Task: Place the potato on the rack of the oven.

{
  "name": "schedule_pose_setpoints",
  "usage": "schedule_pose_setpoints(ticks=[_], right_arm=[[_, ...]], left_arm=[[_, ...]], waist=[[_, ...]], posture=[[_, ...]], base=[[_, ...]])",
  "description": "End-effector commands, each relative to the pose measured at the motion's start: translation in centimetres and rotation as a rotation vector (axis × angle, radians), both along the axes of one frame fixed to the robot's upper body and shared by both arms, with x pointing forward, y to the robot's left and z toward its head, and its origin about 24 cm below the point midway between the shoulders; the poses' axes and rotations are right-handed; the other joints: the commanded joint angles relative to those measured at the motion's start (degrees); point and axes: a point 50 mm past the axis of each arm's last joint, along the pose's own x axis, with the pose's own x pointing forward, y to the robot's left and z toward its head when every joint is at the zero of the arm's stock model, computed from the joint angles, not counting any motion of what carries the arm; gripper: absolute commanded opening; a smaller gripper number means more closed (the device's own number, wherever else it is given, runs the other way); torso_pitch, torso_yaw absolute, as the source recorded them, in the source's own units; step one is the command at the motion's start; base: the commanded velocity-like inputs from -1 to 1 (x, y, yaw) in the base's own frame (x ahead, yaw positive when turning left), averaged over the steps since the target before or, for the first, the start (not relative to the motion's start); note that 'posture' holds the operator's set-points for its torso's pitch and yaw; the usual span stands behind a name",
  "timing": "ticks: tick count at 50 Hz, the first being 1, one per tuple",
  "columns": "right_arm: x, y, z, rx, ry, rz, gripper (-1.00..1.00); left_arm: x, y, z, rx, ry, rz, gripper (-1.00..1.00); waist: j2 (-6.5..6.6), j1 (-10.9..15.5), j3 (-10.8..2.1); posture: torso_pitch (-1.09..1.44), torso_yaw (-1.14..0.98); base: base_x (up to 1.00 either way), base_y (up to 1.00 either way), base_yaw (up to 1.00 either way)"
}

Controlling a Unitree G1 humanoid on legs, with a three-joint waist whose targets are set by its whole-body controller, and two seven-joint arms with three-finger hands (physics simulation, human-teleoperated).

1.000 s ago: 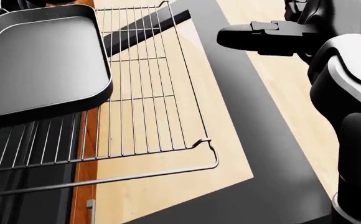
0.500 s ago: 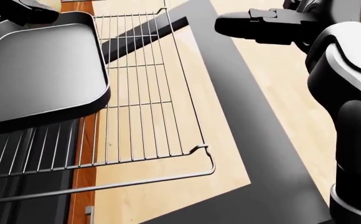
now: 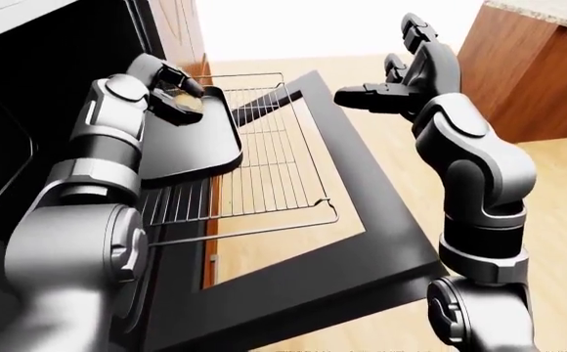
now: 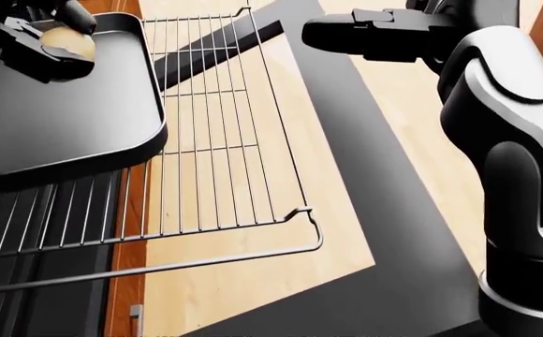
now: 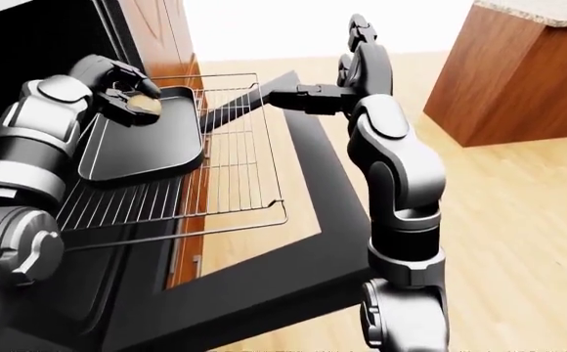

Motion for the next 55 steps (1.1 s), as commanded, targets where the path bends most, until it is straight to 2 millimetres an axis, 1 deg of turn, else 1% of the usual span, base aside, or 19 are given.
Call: schedule_pose_setpoints(ticks=[1,10,18,27,28,37,44,51,54,55], right_arm=[[-0.6,-0.1,2.1,0.007,-0.097,-0.003,1.0],[-0.5,0.0,1.8,0.01,-0.094,-0.001,1.0],[-0.5,0.1,2.0,0.011,-0.096,0.003,1.0],[-0.5,0.1,2.6,0.009,-0.104,0.005,1.0],[-0.6,0.1,2.6,0.01,-0.105,0.004,1.0],[-0.6,0.1,2.0,0.015,-0.099,0.006,1.0],[-0.4,0.2,2.0,0.018,-0.099,0.008,1.0],[-0.5,0.3,2.0,0.021,-0.101,0.009,1.0],[-0.5,0.2,1.9,0.022,-0.099,0.008,1.0],[-0.5,0.2,1.9,0.022,-0.099,0.008,1.0]], left_arm=[[-0.1,-0.3,3.1,0.015,-0.123,-0.011,-0.39],[0.1,-0.5,2.0,0.013,-0.137,0.017,-0.4],[0.2,-0.7,1.0,0.005,-0.128,0.02,-0.4],[0.3,-0.9,0.6,0.018,-0.128,0.023,-0.39],[0.3,-1.0,0.6,0.043,-0.127,0.021,-0.37],[0.4,-1.1,-0.3,0.051,-0.117,0.023,-0.37],[0.5,-1.3,-0.5,0.052,-0.116,0.021,-0.33],[0.5,-1.5,-0.7,0.078,-0.117,0.022,-0.35],[0.5,-1.5,-0.8,0.08,-0.116,0.021,-0.32],[0.5,-1.5,-0.8,0.08,-0.114,0.022,-0.28]], waist=[[0.26,-0.02,-1.92],[0.32,-0.06,-2.07],[0.37,-0.05,-2.2],[0.4,-0.08,-2.29],[0.39,-0.08,-2.29],[0.33,-0.11,-2.33],[0.41,-0.14,-2.38],[0.38,-0.17,-2.35],[0.37,-0.16,-2.37],[0.37,-0.16,-2.36]], posture=[[0.0,0.0],[0.0,0.0],[0.0,0.0],[0.0,0.0],[0.0,0.0],[0.0,0.0],[0.0,0.0],[0.0,0.0],[0.0,0.0],[0.0,0.0]], base=[[0.0,0.0,0.0],[0.0,0.0,0.0],[0.0,0.0,0.0],[0.0,0.0,0.0],[0.0,0.0,0.0],[0.0,0.0,0.0],[0.0,0.0,0.0],[0.0,0.0,0.0],[0.0,0.0,0.0],[0.0,0.0,0.0]])
